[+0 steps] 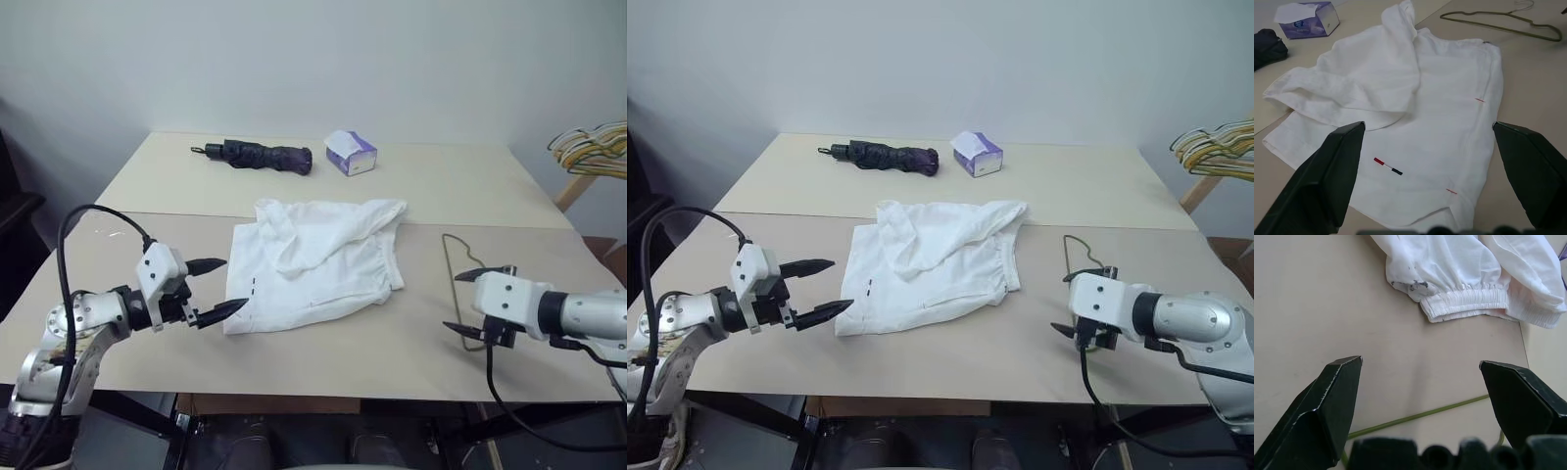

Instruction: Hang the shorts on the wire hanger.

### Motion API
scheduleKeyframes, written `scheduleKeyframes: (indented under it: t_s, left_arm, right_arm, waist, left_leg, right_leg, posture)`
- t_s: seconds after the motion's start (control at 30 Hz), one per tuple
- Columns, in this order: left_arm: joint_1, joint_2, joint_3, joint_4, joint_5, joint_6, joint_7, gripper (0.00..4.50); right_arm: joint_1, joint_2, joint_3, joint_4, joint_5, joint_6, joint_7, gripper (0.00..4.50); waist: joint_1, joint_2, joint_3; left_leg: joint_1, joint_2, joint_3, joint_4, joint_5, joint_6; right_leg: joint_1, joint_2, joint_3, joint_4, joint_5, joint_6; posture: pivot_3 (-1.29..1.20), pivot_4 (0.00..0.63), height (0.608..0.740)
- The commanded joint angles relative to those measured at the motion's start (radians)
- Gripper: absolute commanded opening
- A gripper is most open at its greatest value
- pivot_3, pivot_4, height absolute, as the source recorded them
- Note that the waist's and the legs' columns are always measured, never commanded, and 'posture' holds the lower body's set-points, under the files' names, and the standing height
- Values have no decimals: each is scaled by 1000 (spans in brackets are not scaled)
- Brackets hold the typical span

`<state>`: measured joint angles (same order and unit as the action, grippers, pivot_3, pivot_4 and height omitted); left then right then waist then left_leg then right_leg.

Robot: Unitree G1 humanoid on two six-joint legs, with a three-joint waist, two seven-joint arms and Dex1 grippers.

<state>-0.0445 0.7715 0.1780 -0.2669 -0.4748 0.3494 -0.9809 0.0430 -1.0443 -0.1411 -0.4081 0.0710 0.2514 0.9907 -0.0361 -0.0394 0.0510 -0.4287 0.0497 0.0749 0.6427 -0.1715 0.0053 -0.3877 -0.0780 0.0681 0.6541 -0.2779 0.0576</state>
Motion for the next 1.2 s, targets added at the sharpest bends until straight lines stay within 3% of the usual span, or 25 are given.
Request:
scheduleKeyframes:
  t_s: [0.03,0.27,0.6,0.83,1.2]
  left_arm:
    - [-23,-1,23,-28,-22,-3,6,4500]
    - [-30,-6,22,-34,-13,28,50,4500]
    - [-20,44,-11,14,36,-20,-28,4500]
    - [-15,114,-113,116,137,-147,-178,4500]
    - [-169,63,-324,324,373,-283,-177,4500]
  right_arm:
    - [-21,-8,-22,-10,3,-9,-3,4468]
    - [-15,-10,-26,-8,1,-11,-1,4468]
    - [-13,-12,-36,1,2,-16,4,4468]
    - [-9,-16,-50,-2,8,-11,11,4468]
    - [16,-1,-58,-41,6,18,-7,4468]
  waist:
    - [1,0,0]
    - [2,0,0]
    - [-1,0,0]
    - [-7,0,0]
    - [-7,1,-1]
  left_leg:
    - [0,0,0,0,0,0]
    - [0,0,0,0,0,0]
    - [0,0,0,0,0,0]
    - [0,0,1,0,-2,-4]
    - [2,1,1,0,-3,-3]
  right_leg:
    - [0,0,0,0,0,0]
    - [0,0,0,0,0,0]
    - [0,0,0,0,0,0]
    - [-1,0,0,0,-2,-3]
    - [0,0,-1,-4,0,-1]
  posture:
    - [27,0,740]
    - [26,0,740]
    - [-2,0,740]
    - [-16,0,740]
    - [-52,0,740]
